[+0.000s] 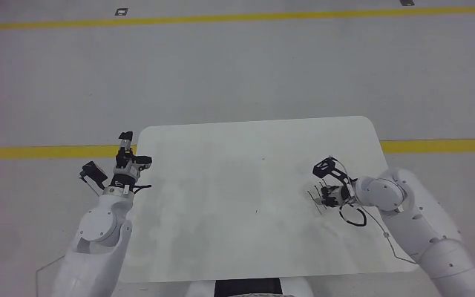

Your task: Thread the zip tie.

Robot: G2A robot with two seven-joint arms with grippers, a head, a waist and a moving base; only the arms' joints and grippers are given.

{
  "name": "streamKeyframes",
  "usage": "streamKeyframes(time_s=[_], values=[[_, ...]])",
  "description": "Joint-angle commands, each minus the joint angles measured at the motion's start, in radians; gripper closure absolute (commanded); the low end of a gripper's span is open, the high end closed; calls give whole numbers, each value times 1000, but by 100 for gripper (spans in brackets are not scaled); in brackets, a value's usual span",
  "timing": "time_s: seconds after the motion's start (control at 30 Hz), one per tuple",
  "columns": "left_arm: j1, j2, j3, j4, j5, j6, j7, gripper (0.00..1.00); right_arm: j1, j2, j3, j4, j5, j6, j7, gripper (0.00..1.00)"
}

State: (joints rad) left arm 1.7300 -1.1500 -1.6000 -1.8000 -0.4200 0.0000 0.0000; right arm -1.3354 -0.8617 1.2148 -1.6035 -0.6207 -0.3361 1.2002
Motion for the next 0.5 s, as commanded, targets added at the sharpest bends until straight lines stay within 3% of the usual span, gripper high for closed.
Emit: streamKeyframes(time_s=[0.0, 0.23, 0.47], values=[[0, 0, 0, 0, 0, 0, 0, 0, 5, -1, -6, 9, -4, -1, -9, 75], [0, 0, 0, 0, 0, 0, 0, 0, 18, -5, -22, 28, -32, 27, -54, 82], [0, 0, 0, 0, 0, 0, 0, 0, 33, -8, -39, 50, -36, 25, -78, 77]])
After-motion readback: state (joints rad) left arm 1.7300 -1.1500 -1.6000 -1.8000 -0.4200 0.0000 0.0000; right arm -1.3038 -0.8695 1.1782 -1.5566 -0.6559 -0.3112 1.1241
